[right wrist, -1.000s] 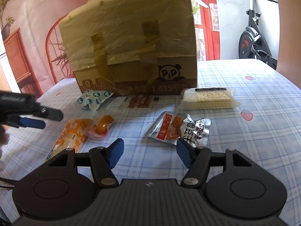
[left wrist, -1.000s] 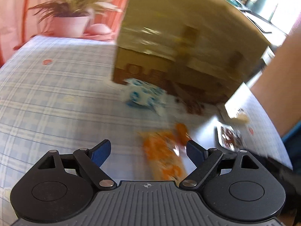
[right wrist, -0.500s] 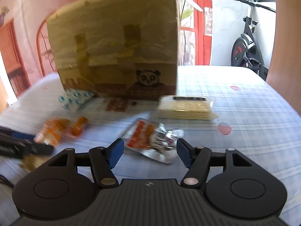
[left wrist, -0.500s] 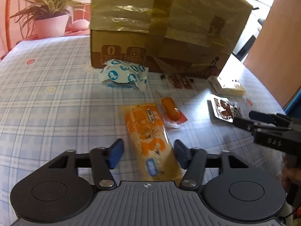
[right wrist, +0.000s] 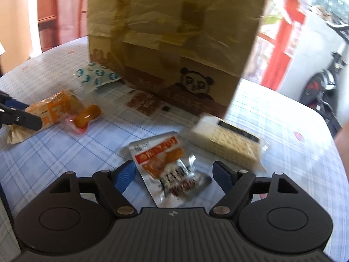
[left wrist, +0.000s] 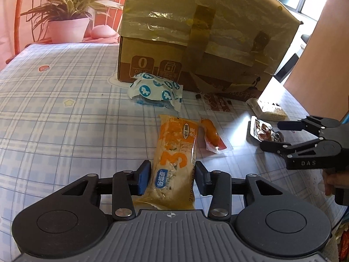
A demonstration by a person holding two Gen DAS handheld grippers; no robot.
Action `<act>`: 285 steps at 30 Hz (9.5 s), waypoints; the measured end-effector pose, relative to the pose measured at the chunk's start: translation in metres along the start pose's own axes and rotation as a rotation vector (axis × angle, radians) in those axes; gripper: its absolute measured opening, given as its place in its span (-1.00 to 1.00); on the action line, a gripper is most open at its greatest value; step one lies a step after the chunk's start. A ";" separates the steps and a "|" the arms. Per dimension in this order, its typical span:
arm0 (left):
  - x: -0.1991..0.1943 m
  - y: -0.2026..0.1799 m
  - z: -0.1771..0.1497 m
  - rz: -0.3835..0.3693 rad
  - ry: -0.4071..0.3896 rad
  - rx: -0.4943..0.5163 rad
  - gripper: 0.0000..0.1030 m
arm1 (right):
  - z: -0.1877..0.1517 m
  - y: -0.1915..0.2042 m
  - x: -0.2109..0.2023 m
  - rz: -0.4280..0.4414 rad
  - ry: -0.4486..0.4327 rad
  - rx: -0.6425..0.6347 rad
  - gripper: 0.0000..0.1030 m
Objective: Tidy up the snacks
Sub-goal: 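Grasp the orange-print bread roll with the left gripper while the right approaches a sausage packet, then close the right gripper on the silver sausage packet while the left holds the bread roll, then lift the bread roll and silver packet off the table with both grippers, then carry both held snacks up over the open box, then open both grippers to drop the snacks into the box, then move both grippers back down toward the remaining snacks on the table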
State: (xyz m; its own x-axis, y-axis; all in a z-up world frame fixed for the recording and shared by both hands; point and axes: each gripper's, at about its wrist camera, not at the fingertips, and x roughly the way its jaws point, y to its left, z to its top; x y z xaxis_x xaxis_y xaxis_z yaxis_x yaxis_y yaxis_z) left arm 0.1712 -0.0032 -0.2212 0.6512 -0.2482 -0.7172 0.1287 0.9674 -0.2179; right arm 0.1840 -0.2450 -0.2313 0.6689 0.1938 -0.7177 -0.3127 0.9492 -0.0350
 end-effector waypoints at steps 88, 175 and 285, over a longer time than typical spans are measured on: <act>-0.026 0.017 -0.004 0.005 -0.111 -0.065 -0.21 | -0.021 0.011 -0.015 -0.059 -0.169 0.267 0.24; -0.090 0.003 0.073 -0.064 -0.336 0.001 -0.23 | 0.066 0.018 -0.107 -0.039 -0.419 0.172 -0.28; -0.064 0.020 0.110 0.043 -0.294 0.100 0.40 | 0.076 -0.040 -0.093 -0.175 -0.357 0.305 0.17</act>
State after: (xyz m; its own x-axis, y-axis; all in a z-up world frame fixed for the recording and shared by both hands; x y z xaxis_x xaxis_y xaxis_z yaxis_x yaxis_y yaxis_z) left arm 0.2143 0.0378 -0.1070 0.8439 -0.1961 -0.4994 0.1599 0.9804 -0.1147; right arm 0.1855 -0.2821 -0.1107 0.8992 0.0477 -0.4349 0.0003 0.9940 0.1097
